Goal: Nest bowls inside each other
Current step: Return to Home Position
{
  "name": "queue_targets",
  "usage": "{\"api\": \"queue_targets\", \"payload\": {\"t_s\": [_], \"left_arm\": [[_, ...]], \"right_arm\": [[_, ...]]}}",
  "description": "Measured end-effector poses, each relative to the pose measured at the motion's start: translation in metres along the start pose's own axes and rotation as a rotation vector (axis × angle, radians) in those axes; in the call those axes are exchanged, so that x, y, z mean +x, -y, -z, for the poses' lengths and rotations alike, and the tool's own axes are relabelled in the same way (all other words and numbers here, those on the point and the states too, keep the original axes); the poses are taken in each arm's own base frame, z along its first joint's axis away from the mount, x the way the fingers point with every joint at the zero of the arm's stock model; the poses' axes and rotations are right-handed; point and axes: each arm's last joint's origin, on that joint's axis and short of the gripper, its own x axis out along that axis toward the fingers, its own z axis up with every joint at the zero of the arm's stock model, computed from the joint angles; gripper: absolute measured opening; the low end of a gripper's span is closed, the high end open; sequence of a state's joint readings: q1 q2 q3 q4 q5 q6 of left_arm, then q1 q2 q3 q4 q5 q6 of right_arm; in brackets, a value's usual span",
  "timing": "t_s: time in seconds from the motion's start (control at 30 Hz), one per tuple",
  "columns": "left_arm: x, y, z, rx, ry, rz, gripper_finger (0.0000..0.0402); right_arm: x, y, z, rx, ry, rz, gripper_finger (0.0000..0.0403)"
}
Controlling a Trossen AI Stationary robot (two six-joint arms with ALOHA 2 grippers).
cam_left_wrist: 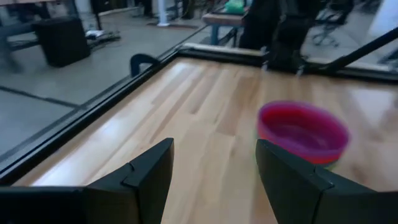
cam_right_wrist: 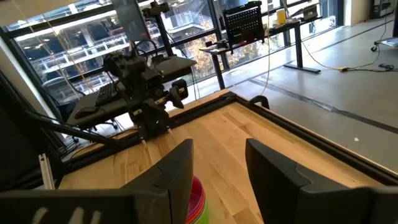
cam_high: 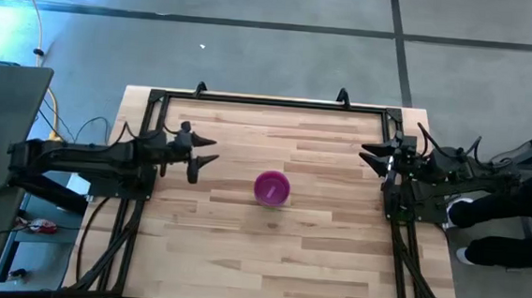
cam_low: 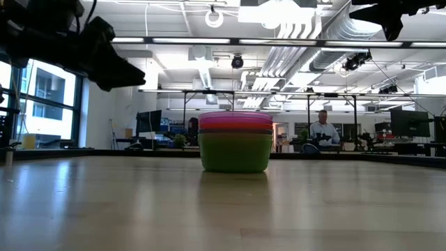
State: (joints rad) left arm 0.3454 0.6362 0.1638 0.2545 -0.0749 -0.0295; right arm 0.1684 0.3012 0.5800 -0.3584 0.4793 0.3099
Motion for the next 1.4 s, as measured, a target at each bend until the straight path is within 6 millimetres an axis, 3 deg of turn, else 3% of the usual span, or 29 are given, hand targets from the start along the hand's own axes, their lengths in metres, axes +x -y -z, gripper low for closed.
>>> {"api": "queue_targets", "payload": {"t_s": [0.5, 0.83, 1.4], "left_arm": [[-0.021, 0.001, -0.004, 0.037, 0.037, 0.099, 0.0216], [-0.030, 0.001, 0.021, -0.024, 0.085, 0.122, 0.0216], [-0.039, 0.004, 0.029, -0.032, 0.064, 0.176, 0.0216]], "right_arm": [[0.000, 0.000, -0.003, 0.019, 0.035, 0.015, 0.0140], [0.000, 0.000, -0.003, 0.030, 0.041, 0.034, 0.0140], [0.006, -0.001, -0.001, 0.043, 0.023, 0.071, 0.0140]]}}
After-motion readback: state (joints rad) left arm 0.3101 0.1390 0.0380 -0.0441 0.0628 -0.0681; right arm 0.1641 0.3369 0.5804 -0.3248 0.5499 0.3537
